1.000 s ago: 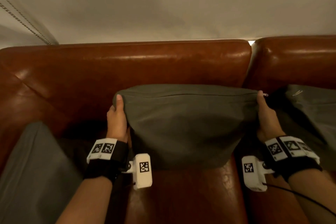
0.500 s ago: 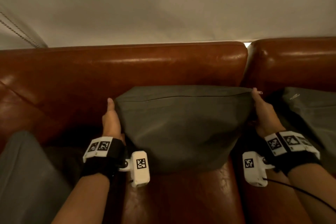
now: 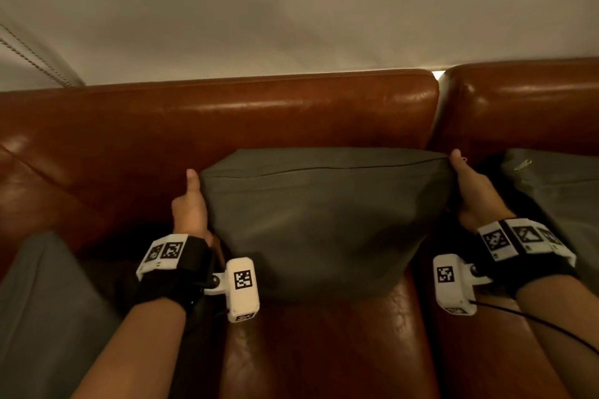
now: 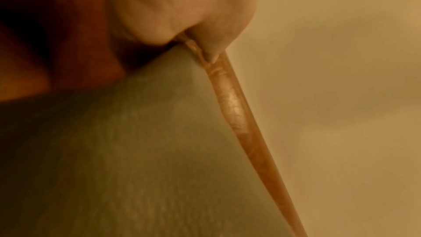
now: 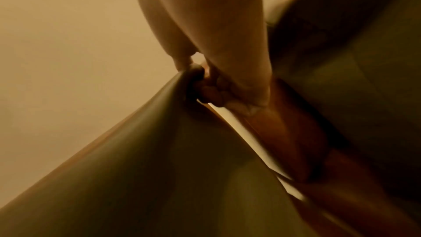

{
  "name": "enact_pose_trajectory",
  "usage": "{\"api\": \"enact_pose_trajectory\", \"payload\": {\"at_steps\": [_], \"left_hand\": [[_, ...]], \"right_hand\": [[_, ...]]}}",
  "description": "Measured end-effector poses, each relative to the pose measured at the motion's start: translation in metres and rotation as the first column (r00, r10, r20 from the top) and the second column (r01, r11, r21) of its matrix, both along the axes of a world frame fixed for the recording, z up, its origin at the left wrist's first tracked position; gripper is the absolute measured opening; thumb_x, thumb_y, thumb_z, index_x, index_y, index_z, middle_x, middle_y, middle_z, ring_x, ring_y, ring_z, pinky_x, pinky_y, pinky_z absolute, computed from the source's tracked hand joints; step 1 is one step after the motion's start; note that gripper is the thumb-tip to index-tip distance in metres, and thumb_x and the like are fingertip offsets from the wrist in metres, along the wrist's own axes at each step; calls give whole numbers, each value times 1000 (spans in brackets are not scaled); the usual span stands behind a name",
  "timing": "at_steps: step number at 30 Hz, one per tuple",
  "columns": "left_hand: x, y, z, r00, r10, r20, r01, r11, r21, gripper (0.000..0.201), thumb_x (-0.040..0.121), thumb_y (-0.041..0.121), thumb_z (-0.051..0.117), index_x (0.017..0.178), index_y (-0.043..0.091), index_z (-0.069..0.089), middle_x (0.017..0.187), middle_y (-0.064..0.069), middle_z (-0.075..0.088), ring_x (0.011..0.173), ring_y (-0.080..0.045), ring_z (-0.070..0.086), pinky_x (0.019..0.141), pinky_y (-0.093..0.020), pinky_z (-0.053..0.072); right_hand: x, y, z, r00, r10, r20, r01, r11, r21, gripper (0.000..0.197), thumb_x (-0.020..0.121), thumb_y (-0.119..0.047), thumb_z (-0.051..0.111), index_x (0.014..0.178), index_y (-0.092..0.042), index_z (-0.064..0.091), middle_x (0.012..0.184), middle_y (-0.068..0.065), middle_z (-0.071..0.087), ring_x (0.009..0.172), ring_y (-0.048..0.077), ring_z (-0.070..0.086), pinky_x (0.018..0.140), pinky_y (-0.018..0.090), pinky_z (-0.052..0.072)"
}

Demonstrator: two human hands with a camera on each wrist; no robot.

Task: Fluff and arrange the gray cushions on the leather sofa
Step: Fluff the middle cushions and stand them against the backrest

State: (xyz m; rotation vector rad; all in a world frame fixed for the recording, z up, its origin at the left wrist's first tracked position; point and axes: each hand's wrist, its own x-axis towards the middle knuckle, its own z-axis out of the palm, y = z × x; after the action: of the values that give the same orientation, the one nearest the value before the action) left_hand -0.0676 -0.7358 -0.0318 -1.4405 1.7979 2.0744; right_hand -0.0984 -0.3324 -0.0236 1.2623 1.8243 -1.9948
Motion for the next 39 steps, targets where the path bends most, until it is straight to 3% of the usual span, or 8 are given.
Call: {"api": "enact_pose_trajectory", "payload": {"at_steps": [9,12,15,18,23,27,34,39], "left_hand": [[3,-12,-3,965,-160,210,240,860,-451,53,95,48,52,118,0,57,125,-26,56,120,-40,51,107,-49,39],[10,-4,20,942,-326,85,257,532,-807,47,103,33,39,143,9,43,152,-20,35,142,-38,30,113,-45,25],[24,33,24,669,-706,233,430,112,-896,51,104,46,22,152,30,28,163,2,17,152,-24,6,120,-47,3],[29,36,-4,520,-734,438,631,-16,-775,57,95,63,5,150,50,5,164,14,0,152,-16,-8,119,-51,-7],[33,-5,-23,798,-520,304,589,569,-574,67,98,59,26,156,28,12,164,-11,14,149,-36,15,120,-52,11],[28,-10,-20,980,-194,-35,167,913,-372,63,99,54,35,132,3,50,134,-21,56,125,-36,54,107,-50,40],[20,2,-14,990,-133,39,138,954,-267,50,105,33,36,124,-10,55,125,-26,59,115,-39,57,92,-40,44],[23,6,7,963,-148,225,262,712,-651,54,104,35,36,141,-4,39,144,-38,37,134,-50,34,110,-49,25]], "right_hand": [[10,1,-17,984,116,139,-168,867,469,59,92,-54,51,124,-5,56,127,15,57,119,35,52,104,46,40],[18,-17,9,961,273,-37,-134,583,802,43,100,-37,44,134,-10,48,140,17,46,129,34,41,107,45,31],[44,-66,11,659,746,98,-276,118,954,47,102,-44,31,145,-25,40,150,2,42,141,23,33,114,43,17],[48,-76,-8,463,826,323,-388,-139,911,58,97,-56,6,151,-40,21,160,-11,23,149,13,12,118,37,-6],[45,-31,-11,934,350,76,-273,557,785,61,99,-57,31,152,-27,25,162,5,18,148,27,13,120,50,9],[40,-28,-7,995,43,-88,-14,951,307,46,92,-65,38,109,-28,60,129,6,58,117,25,55,105,47,42],[41,-30,-18,991,109,-72,-82,949,305,41,101,-47,36,100,-15,62,111,8,62,104,23,58,95,37,44],[41,0,-3,992,104,-69,-78,947,312,44,96,-56,41,117,-19,52,107,2,59,98,20,57,91,40,47]]}}
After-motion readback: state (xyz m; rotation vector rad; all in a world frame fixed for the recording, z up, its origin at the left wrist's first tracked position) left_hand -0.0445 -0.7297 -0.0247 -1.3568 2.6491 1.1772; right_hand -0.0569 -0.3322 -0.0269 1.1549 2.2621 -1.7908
